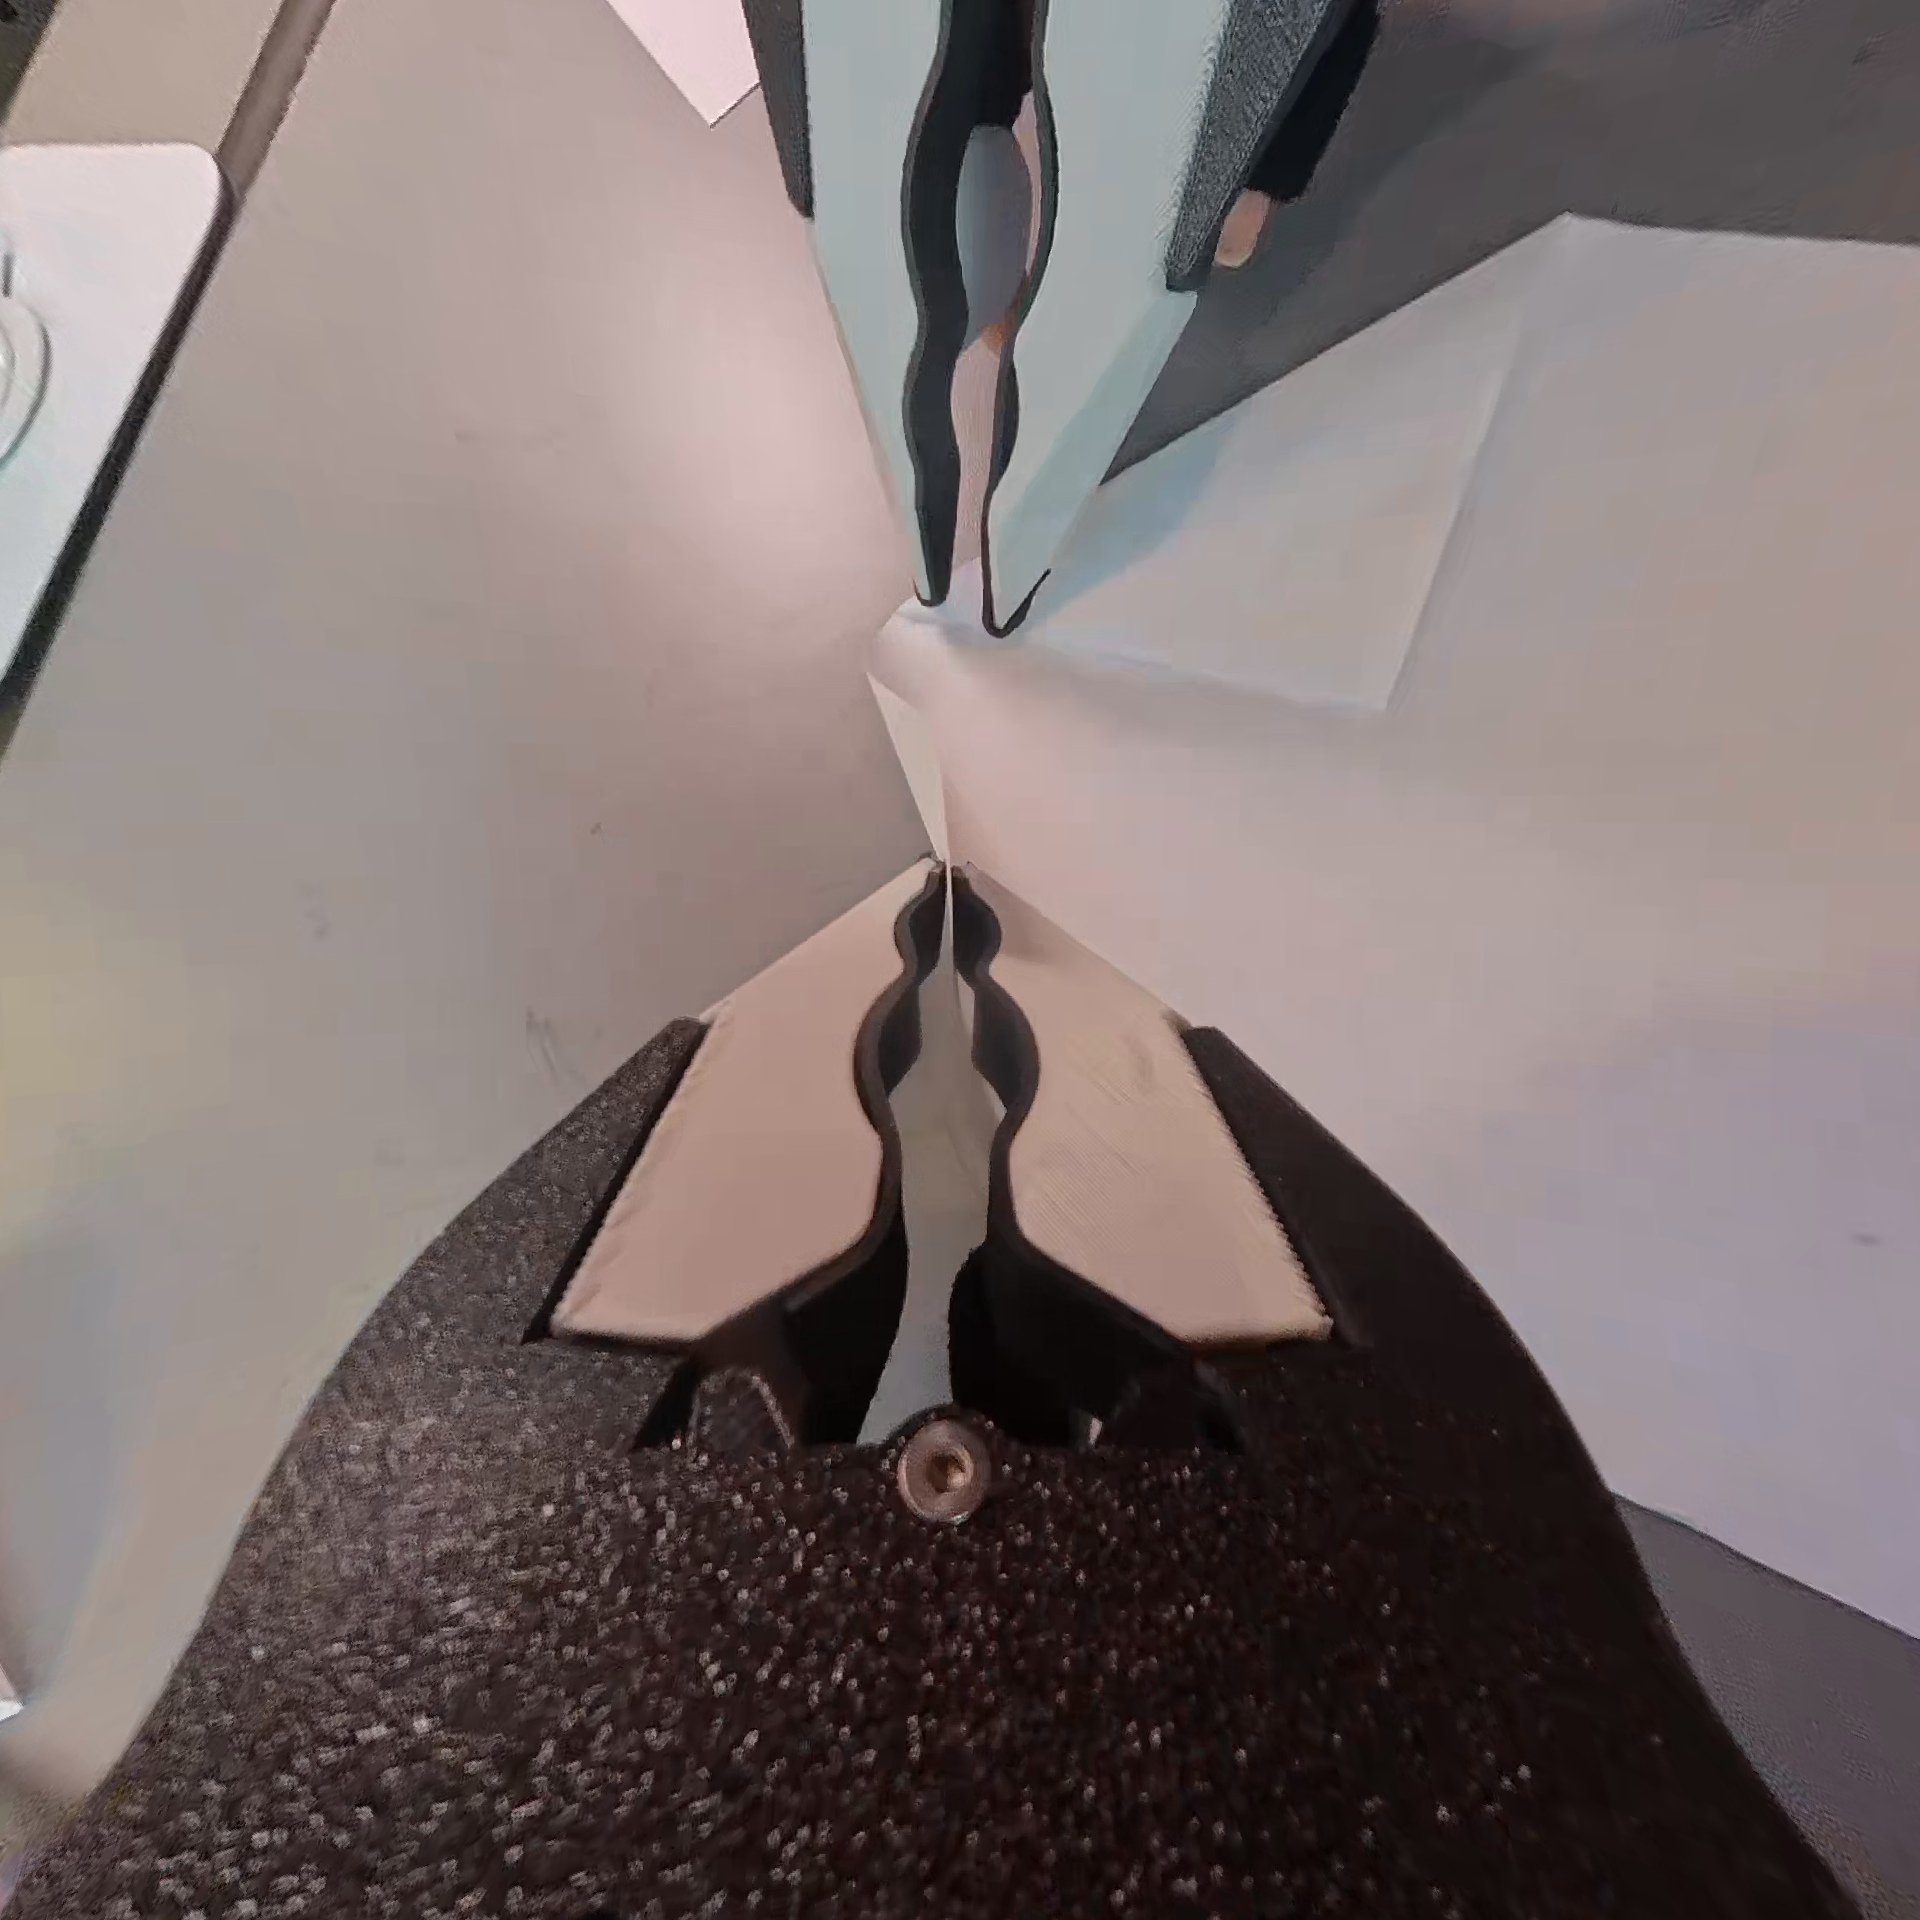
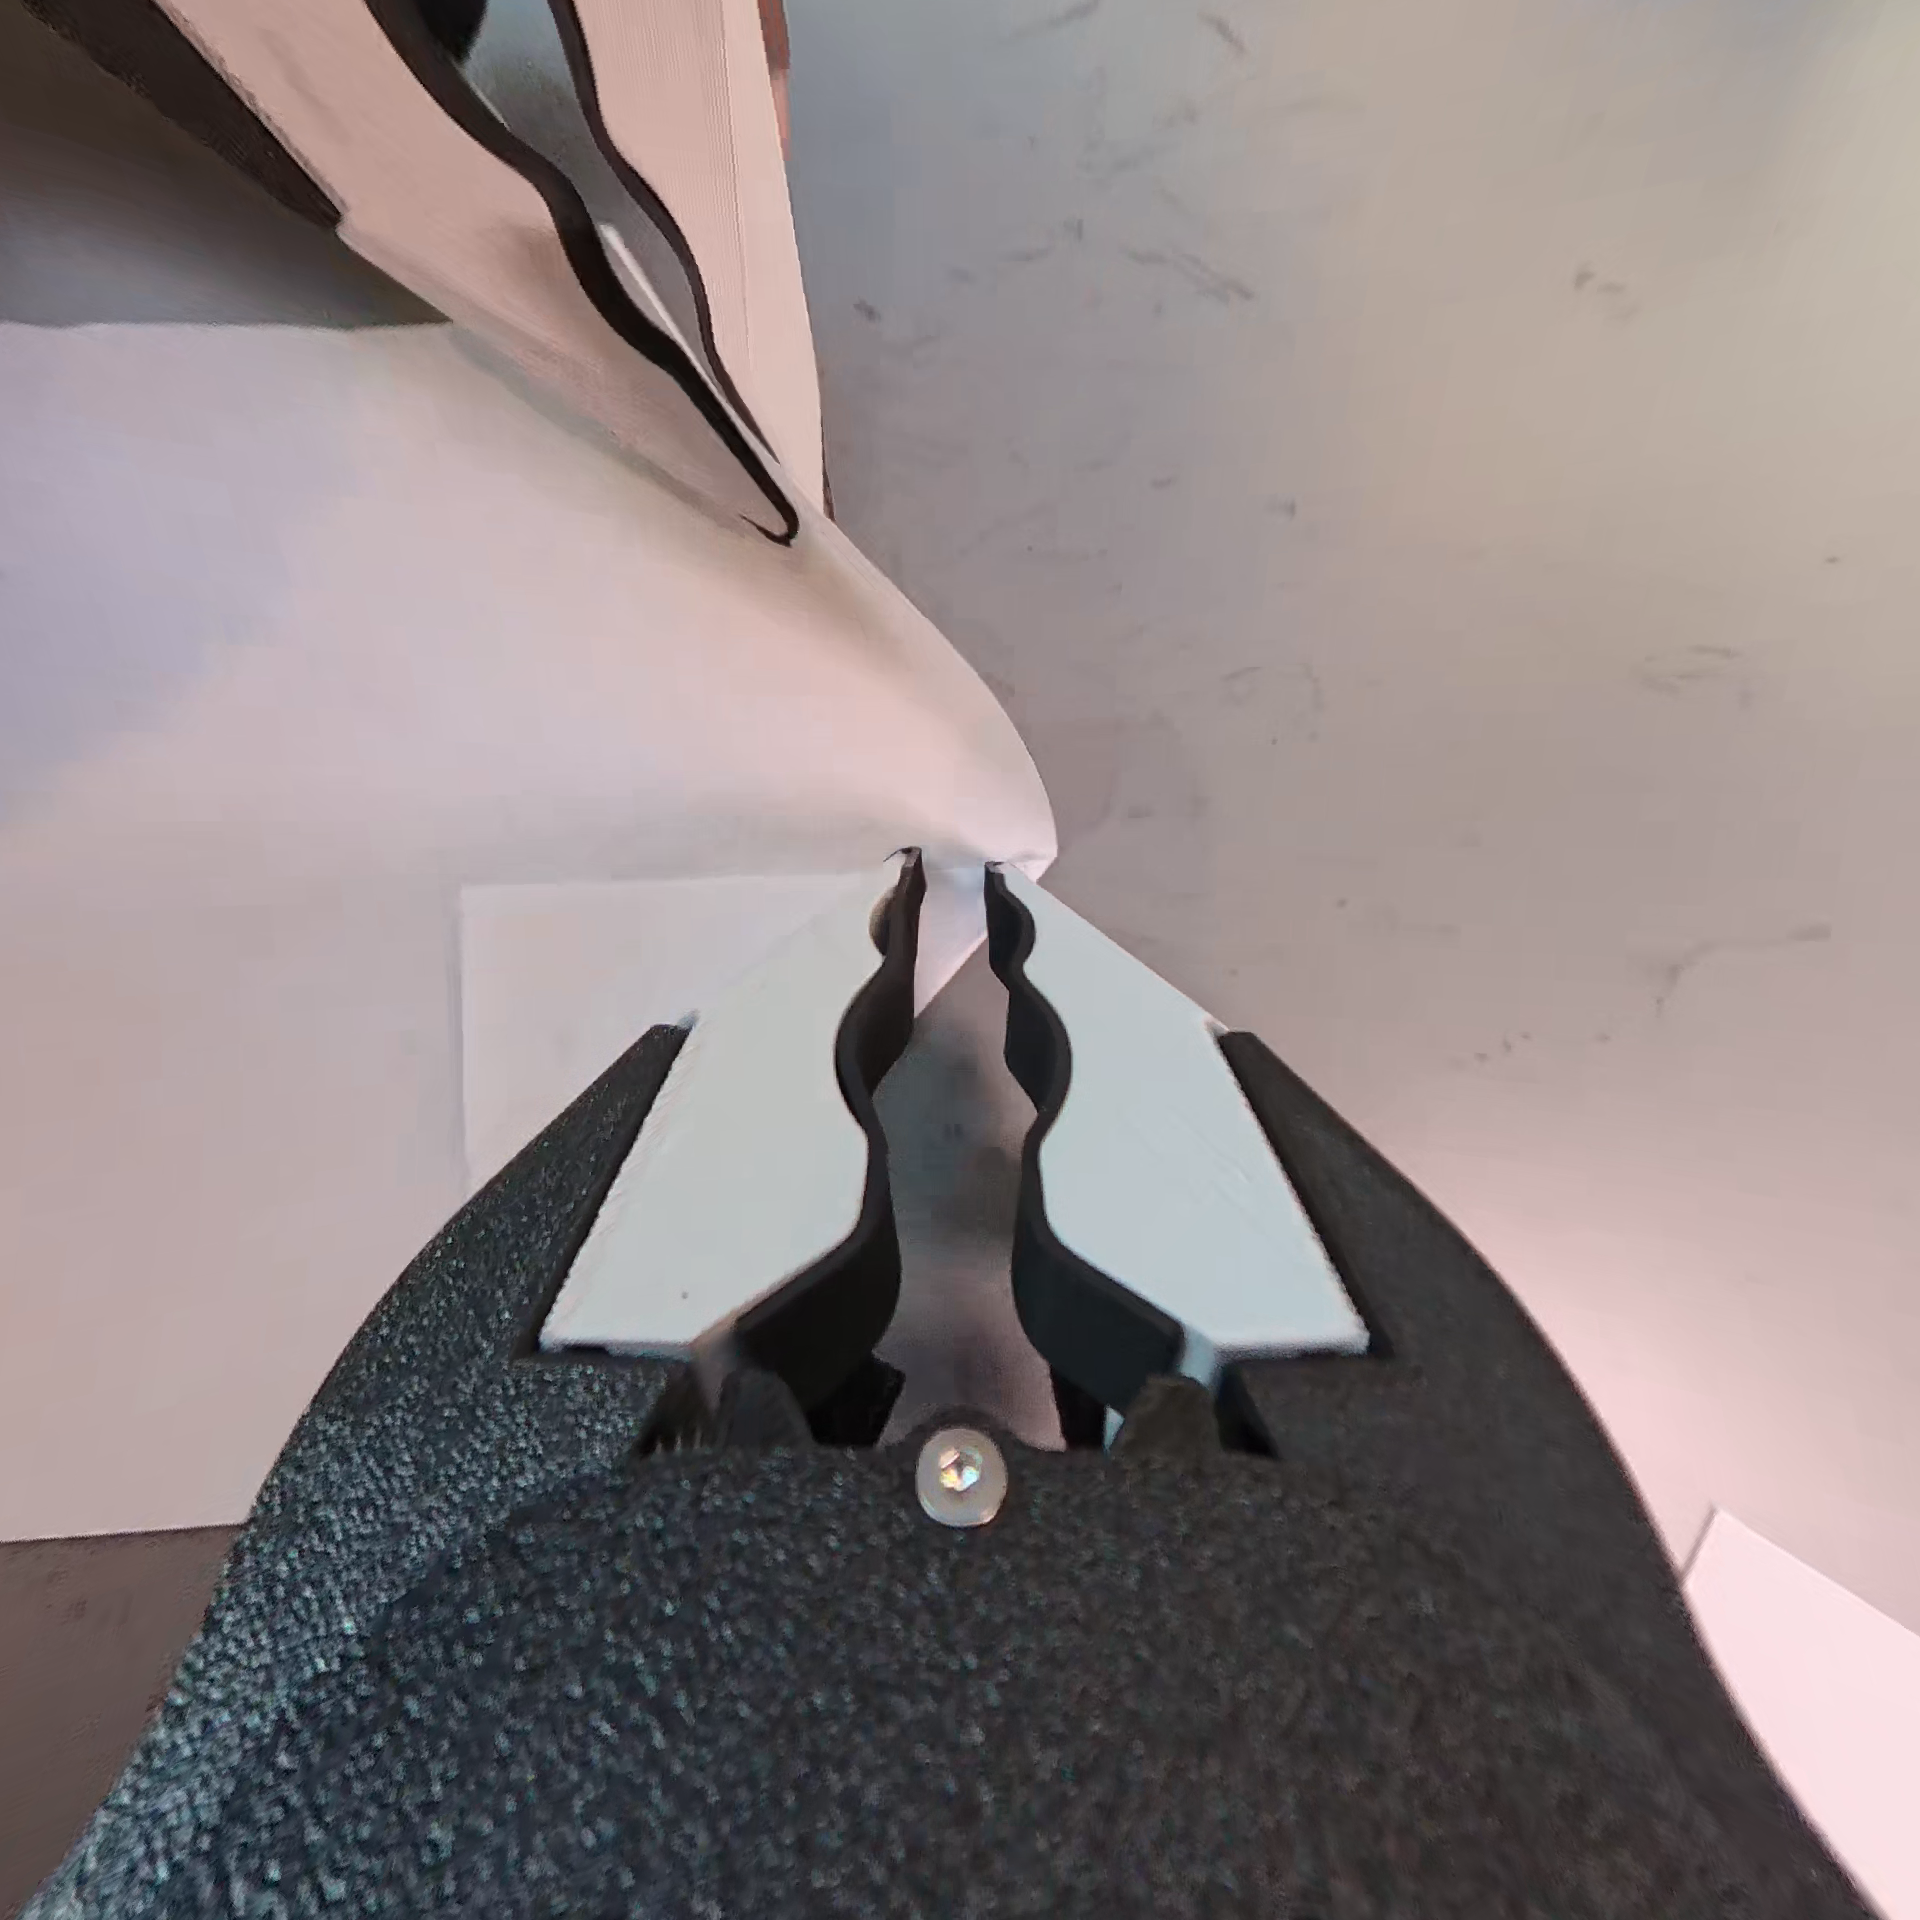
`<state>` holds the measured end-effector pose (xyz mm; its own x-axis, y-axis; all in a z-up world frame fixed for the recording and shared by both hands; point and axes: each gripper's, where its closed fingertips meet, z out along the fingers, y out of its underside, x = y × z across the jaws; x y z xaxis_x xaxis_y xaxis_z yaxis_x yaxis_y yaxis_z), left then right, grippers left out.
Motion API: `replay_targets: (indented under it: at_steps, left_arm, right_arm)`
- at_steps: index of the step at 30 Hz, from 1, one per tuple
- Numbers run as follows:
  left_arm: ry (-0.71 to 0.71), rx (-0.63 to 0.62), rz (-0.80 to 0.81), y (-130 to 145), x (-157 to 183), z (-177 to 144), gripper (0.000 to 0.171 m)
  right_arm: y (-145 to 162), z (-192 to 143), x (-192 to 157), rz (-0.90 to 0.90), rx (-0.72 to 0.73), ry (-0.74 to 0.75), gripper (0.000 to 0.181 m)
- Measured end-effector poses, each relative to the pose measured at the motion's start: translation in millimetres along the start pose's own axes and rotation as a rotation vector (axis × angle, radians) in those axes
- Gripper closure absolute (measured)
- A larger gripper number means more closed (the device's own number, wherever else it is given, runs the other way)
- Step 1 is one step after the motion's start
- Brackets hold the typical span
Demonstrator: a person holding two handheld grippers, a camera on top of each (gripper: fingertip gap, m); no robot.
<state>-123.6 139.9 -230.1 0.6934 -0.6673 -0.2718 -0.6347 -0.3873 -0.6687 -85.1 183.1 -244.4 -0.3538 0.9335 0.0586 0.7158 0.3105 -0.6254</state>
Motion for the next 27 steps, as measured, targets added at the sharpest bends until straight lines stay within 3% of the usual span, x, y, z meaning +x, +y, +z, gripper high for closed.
replay_targets:
  at_steps: [5,8,22,24,27]
  left_arm:
    - [0.038,0.078,0.164,-7.8,16.9,-6.5,0.167]
    - [0.057,0.035,0.217,-0.9,20.2,-0.8,0.165]
    - [0.121,-0.06,0.225,3.4,24.7,4.5,0.158]
    - [0.18,-0.058,0.182,2.6,29.3,3.1,0.154]
    - [0.455,0.02,-0.047,-9.0,45.0,-10.3,0.127]
  right_arm:
    - [-1.0,0.0,-0.1,-0.069,0.002,0.049,0.171]
    - [-0.7,0.2,-0.2,-0.042,0.02,0.027,0.171]
    - [-4.3,-0.1,12.3,-0.129,0.067,0.147,0.16]
    - [-3.1,-0.3,11.5,-0.1,0.068,0.115,0.159]
    - [-3.1,0.2,8.5,-0.141,0.06,0.097,0.164]
